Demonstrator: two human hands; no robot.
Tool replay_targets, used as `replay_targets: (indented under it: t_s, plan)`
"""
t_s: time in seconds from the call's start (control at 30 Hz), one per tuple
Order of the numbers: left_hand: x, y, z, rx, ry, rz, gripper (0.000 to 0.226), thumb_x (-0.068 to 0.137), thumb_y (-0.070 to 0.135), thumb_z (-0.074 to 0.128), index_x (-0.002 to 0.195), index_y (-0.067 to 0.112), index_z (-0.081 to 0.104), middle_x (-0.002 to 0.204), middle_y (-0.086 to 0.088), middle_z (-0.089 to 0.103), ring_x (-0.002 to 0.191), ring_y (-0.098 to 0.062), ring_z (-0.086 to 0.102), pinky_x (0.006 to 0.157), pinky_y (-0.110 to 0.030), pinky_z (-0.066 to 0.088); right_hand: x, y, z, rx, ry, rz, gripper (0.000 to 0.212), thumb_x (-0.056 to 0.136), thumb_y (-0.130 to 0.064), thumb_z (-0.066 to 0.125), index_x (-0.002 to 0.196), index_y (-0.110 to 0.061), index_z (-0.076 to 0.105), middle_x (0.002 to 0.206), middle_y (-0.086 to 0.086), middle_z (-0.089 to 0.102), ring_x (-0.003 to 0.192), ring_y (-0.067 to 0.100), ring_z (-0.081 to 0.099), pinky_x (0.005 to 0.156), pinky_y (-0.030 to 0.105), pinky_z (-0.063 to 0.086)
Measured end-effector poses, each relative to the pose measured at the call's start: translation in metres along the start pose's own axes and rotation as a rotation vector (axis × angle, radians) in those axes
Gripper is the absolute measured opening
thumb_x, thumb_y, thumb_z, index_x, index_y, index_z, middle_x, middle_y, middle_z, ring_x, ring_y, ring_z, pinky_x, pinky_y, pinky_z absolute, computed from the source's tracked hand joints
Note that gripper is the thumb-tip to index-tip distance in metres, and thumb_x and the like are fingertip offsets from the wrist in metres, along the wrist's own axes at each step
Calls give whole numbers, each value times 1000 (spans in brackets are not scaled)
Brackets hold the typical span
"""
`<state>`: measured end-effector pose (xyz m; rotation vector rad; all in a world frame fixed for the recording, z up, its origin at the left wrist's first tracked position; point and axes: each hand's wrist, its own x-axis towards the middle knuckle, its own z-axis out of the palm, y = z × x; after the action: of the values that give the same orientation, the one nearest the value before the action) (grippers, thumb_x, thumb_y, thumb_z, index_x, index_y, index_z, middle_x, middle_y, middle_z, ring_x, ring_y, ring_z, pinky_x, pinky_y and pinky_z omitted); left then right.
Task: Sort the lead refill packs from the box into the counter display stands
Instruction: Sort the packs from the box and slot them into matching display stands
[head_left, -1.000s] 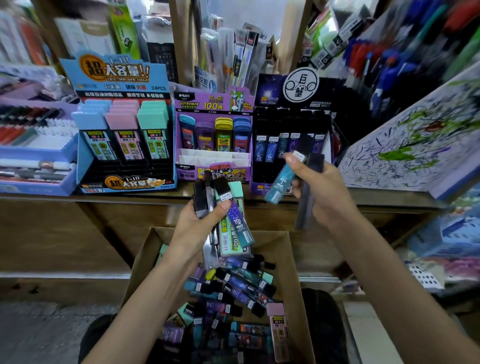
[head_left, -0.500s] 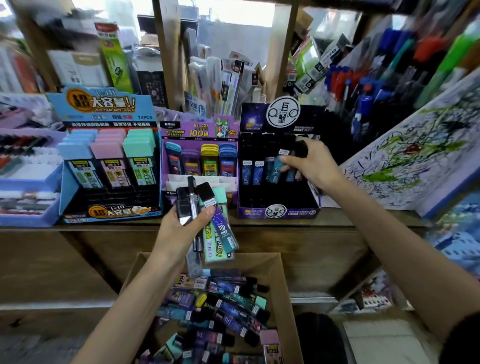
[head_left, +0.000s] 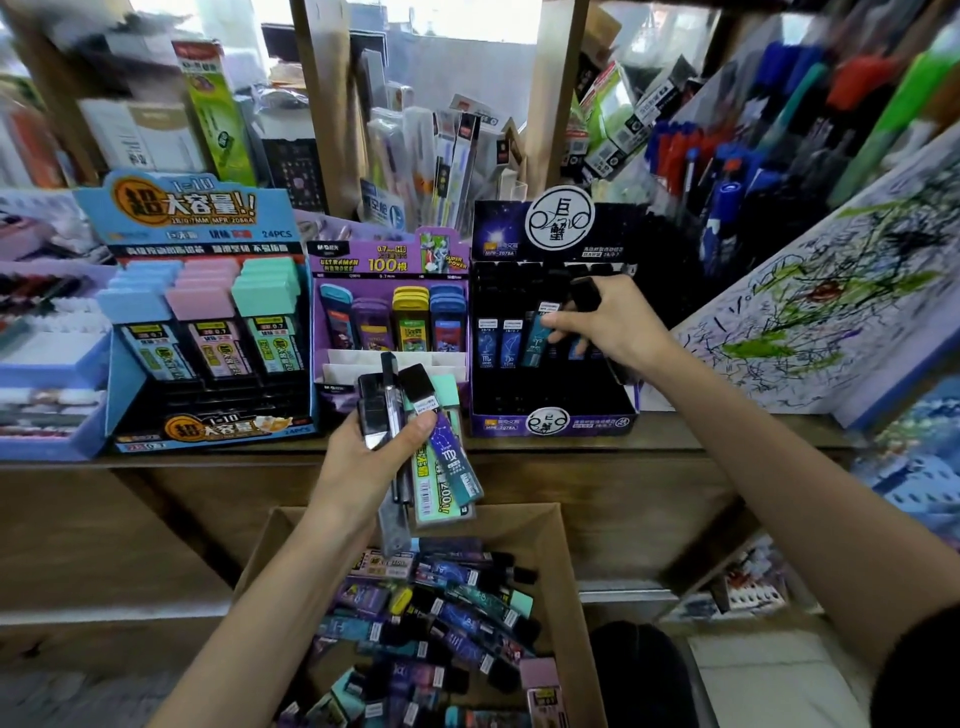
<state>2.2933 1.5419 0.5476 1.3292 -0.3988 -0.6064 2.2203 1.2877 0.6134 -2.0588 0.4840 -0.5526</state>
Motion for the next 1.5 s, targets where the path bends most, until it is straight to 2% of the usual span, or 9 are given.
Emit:
replay_targets:
  t_s: [0.4, 0.7, 0.87, 1.0, 1.1, 1.2, 1.3, 1.4, 1.5]
  plan:
    - [-1, 1, -3, -12, 6, -8, 33, 67, 30, 70, 96, 18, 61, 80, 6, 74, 70, -9, 71, 53, -17, 52, 3, 7, 8, -65, -21, 51, 16, 80, -5, 71, 74, -12, 58, 76, 7, 67, 62, 10, 69, 46, 19, 50]
    - [0, -1, 1, -10, -2, -8, 36, 64, 33, 71, 95, 18, 63, 82, 5, 75, 73, -10, 71, 54, -18, 53, -4, 14, 25, -191, 111, 61, 12, 84, -17, 69, 90, -8, 64, 86, 4, 69, 61, 7, 67, 43, 16, 47]
    - [-2, 2, 1, -3, 1, -6, 37, 64, 34, 72, 96, 20, 62, 85, 4, 75, 75, -11, 71, 56, -19, 53, -14, 11, 29, -229, 191, 27, 26, 88, -27, 63, 106, -8, 64, 95, 3, 69, 67, 8, 67, 50, 22, 55]
    - [-4, 5, 1, 8, 2, -1, 37, 64, 34, 71, 96, 20, 62, 85, 5, 75, 76, -11, 71, 57, -20, 53, -15, 9, 21, -502, 155, -6, 39, 90, -38, 58, 104, -2, 64, 95, 11, 67, 79, 21, 66, 72, 38, 56]
    - [-5, 6, 1, 3, -4, -1, 36, 64, 35, 71, 96, 20, 62, 83, 4, 75, 74, -12, 71, 54, -18, 53, -16, 7, 14, -601, 84, -15, 38, 89, -45, 56, 99, -10, 66, 85, 7, 70, 68, 18, 65, 71, 34, 55]
    - [-6, 6, 2, -6, -7, 1, 35, 64, 34, 71, 95, 21, 62, 83, 4, 75, 74, -13, 71, 55, -20, 54, -20, 6, 9, -317, 158, 15, 29, 90, -43, 56, 79, -17, 62, 60, -2, 66, 50, 12, 63, 62, 31, 52]
    - [-6, 4, 4, -6, -8, -4, 33, 63, 34, 71, 93, 21, 62, 83, 3, 75, 75, -15, 72, 59, -24, 54, -22, 3, 2, -25, 248, 0, 37, 93, -47, 48, 77, -15, 60, 42, -9, 50, 39, 6, 46, 51, 23, 40]
    - [-7, 4, 5, -5, -18, 0, 34, 63, 35, 72, 92, 20, 62, 83, 1, 75, 76, -16, 72, 59, -26, 55, -21, -2, -2, 305, 268, 86, 54, 94, -60, 23, 88, -21, 59, 54, -10, 38, 48, 5, 33, 51, 19, 30]
    - [-8, 4, 6, -3, -16, 1, 38, 62, 36, 72, 94, 20, 62, 83, 2, 75, 75, -15, 72, 58, -24, 54, -19, -3, -6, 542, 269, 100, 44, 102, -41, 21, 95, -20, 59, 68, -6, 45, 60, 7, 39, 60, 20, 34]
